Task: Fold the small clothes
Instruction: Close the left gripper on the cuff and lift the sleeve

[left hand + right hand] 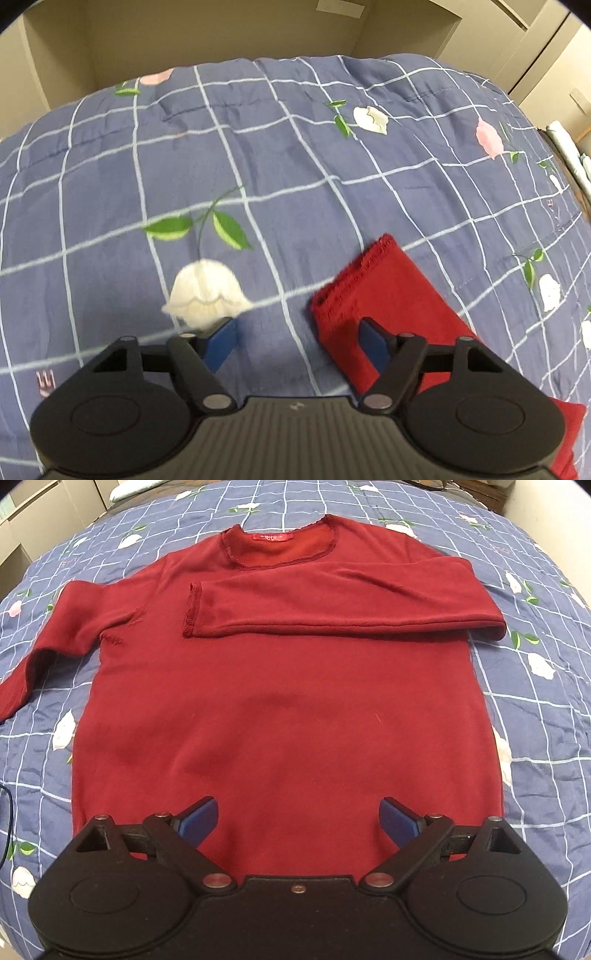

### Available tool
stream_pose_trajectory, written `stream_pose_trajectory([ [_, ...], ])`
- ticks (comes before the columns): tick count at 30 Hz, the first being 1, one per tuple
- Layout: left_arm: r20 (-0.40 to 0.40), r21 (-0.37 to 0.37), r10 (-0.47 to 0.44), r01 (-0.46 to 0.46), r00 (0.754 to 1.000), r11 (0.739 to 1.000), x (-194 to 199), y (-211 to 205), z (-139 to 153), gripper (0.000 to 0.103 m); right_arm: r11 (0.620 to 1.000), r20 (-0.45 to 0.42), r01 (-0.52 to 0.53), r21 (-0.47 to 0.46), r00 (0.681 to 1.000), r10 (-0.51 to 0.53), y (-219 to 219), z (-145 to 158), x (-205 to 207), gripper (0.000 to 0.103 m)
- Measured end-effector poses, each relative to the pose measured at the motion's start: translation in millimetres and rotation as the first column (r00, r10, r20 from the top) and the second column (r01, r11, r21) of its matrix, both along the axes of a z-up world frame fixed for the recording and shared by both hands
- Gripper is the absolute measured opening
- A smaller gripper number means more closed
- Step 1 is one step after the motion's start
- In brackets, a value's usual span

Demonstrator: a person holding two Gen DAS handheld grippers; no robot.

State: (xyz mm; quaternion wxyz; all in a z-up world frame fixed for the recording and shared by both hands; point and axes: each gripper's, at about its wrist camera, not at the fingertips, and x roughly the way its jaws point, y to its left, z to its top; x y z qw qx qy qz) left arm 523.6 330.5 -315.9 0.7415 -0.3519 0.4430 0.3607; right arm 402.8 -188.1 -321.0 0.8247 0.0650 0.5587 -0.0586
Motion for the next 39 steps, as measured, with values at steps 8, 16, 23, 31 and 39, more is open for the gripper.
stream_pose_trajectory([
  [8,0.021,0.017,-0.106,0.106,0.994,0.994,12.8,-2.6,10.8,0.006,1.0,-0.005,0.014,0.001,1.0,-0.014,1.5,-0.1,-3.1,0.095],
  [16,0.136,0.166,-0.185,0.162,0.973,0.973,16.2,-7.7,64.0,0.004,1.0,0.021,0.016,0.019,1.0,-0.017,-1.5,5.2,-3.5,0.095],
  [23,0.318,0.326,-0.313,0.206,0.895,0.923,24.7,-25.3,148.3,0.004,0.999,0.047,0.012,0.031,0.999,-0.013,-9.8,10.3,-4.1,0.095],
  [31,0.452,0.445,-0.51,0.31,0.732,0.84,34.2,-108.0,236.9,0.004,0.998,0.087,-0.002,0.057,0.996,-0.003,-28.6,21.6,1.7,0.095],
  [39,0.459,0.487,-0.694,0.496,0.555,0.719,37.7,-235.5,264.7,0.004,0.997,0.134,0.025,0.07,0.99,-0.034,-70.2,38.9,-2.3,0.096],
])
